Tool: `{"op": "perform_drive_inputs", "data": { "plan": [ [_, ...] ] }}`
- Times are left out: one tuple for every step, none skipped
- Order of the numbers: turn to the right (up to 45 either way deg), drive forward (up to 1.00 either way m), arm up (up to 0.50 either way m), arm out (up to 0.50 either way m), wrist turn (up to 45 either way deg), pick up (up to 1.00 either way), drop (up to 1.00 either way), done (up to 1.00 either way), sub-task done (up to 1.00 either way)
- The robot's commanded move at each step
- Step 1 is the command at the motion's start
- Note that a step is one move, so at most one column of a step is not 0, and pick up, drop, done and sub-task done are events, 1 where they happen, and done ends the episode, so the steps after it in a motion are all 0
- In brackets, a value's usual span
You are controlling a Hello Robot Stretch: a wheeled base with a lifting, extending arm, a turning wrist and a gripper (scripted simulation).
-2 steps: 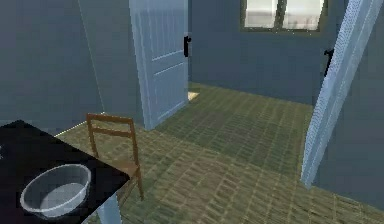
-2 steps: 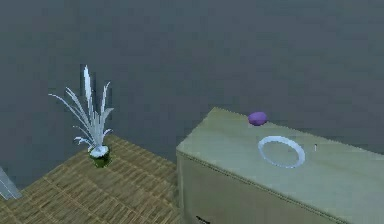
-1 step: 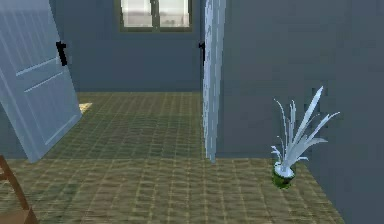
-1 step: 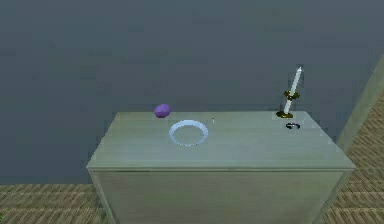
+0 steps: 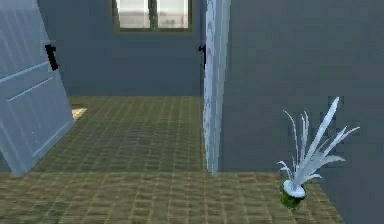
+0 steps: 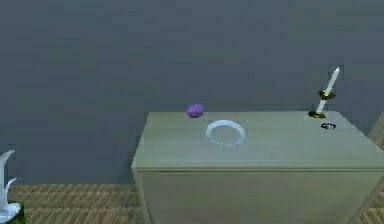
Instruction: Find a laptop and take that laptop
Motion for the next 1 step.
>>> {"op": "perform_drive_inputs", "data": {
  "plan": [
    [45.0,0.00,0.00,0.00,0.0,0.00,0.00,0.00,0.00]
  ]
}}
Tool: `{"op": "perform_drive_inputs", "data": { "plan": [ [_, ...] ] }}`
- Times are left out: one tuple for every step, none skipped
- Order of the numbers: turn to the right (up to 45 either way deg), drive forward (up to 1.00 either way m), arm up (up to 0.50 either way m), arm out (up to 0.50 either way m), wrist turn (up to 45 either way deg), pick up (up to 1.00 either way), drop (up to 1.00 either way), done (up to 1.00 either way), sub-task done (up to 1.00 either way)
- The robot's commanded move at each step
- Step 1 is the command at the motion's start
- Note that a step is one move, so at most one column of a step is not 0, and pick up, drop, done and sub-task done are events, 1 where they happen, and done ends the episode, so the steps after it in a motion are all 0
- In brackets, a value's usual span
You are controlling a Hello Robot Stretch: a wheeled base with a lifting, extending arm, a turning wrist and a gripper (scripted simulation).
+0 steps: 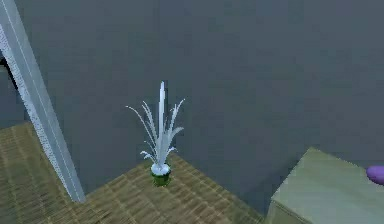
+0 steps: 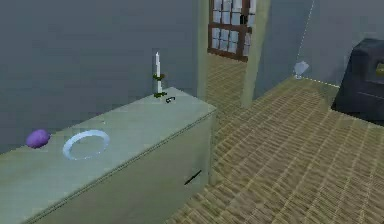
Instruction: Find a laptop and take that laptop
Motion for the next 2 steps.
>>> {"op": "perform_drive_inputs", "data": {
  "plan": [
    [42.0,0.00,0.00,0.00,0.0,0.00,0.00,0.00,0.00],
    [0.0,0.10,0.00,0.00,0.0,0.00,0.00,0.00,0.00]
  ]
}}
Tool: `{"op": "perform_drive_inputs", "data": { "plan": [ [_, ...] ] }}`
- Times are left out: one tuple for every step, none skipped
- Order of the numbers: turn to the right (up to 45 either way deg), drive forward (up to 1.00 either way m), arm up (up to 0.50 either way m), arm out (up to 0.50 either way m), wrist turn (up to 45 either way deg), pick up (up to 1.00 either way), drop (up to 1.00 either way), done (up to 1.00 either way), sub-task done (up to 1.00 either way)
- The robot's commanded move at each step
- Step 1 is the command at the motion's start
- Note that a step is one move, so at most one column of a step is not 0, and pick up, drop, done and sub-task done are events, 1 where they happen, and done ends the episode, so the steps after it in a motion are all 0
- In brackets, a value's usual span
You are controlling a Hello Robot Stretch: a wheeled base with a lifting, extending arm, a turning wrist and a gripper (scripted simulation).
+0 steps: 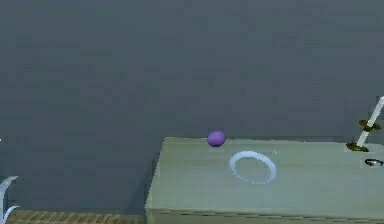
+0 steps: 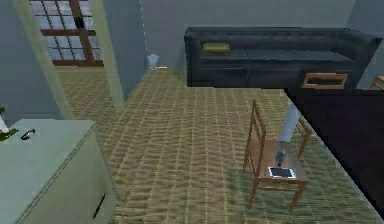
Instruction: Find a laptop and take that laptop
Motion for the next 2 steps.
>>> {"op": "perform_drive_inputs", "data": {
  "plan": [
    [-45.0,0.00,0.00,0.00,0.0,0.00,0.00,0.00,0.00],
    [-6.0,0.00,0.00,0.00,0.0,0.00,0.00,0.00,0.00]
  ]
}}
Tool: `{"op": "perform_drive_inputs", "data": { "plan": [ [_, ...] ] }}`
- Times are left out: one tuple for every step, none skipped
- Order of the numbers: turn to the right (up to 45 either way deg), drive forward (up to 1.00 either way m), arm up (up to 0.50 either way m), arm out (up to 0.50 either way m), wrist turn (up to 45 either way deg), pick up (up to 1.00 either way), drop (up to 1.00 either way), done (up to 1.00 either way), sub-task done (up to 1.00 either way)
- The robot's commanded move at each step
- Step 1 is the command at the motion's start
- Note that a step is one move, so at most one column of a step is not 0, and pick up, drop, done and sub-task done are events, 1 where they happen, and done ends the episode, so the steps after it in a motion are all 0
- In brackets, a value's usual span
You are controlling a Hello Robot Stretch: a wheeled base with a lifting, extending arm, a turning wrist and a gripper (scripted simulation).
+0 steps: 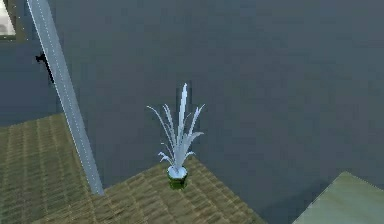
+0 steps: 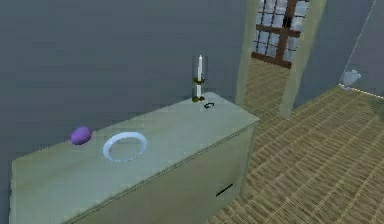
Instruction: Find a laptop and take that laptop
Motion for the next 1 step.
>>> {"op": "perform_drive_inputs", "data": {
  "plan": [
    [0.0,0.35,0.00,0.00,0.0,0.00,0.00,0.00,0.00]
  ]
}}
